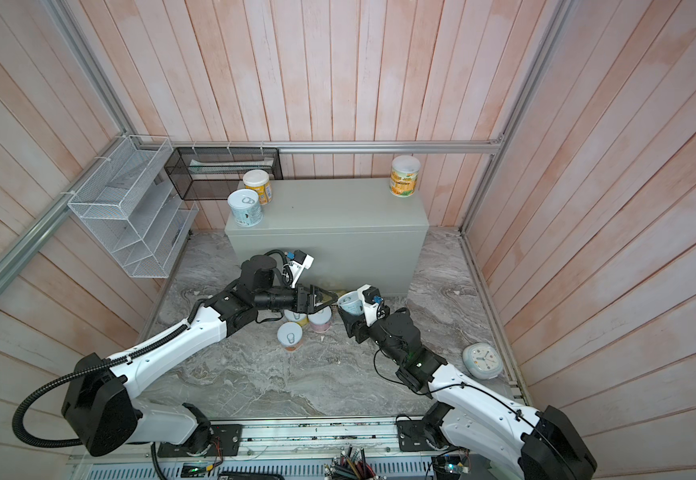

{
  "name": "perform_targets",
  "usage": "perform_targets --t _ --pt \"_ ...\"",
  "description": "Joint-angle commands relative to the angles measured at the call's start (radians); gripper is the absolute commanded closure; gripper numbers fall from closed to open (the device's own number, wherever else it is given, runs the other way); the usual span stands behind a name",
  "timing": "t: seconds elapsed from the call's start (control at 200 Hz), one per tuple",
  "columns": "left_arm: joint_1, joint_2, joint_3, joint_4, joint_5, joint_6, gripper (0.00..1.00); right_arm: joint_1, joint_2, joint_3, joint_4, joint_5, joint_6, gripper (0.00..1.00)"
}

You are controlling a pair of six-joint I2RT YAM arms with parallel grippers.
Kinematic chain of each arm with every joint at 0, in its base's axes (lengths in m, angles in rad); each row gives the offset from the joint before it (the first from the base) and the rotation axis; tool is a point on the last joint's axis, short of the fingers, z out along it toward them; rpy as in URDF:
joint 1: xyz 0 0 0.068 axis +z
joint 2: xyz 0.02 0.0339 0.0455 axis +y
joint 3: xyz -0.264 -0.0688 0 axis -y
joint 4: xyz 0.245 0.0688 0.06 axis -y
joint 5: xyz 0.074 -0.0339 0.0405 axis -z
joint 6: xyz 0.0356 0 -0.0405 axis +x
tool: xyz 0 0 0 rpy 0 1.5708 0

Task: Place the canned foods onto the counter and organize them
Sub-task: 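Open the left gripper and withdraw while the right gripper lifts the can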

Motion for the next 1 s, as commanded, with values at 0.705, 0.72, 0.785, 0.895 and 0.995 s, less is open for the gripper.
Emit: perform_targets --t 0.705,0.72,0.785,0.895,0.995 --pt "0.004 -0.127 -0.275 0.24 -0.261 0.11 0.0 -0.04 -0.208 0.065 -0.12 -0.003 0.092 0.4" --pt "0.004 -0.13 -0.281 0.246 -0.264 0.113 0.0 -0.041 -0.205 0.071 -0.126 -0.007 0.093 0.4" --pt "0.004 -0.141 -0.309 0.271 -0.281 0.114 0.0 -0.045 -0.199 0.091 -0.145 -0.015 0.094 0.4" --pt "0.004 -0.159 -0.342 0.299 -0.298 0.113 0.0 -0.054 -0.2 0.113 -0.156 -0.032 0.102 0.4" --pt "0.004 -0.173 -0.368 0.32 -0.32 0.121 0.0 -0.063 -0.209 0.139 -0.169 -0.048 0.103 0.4"
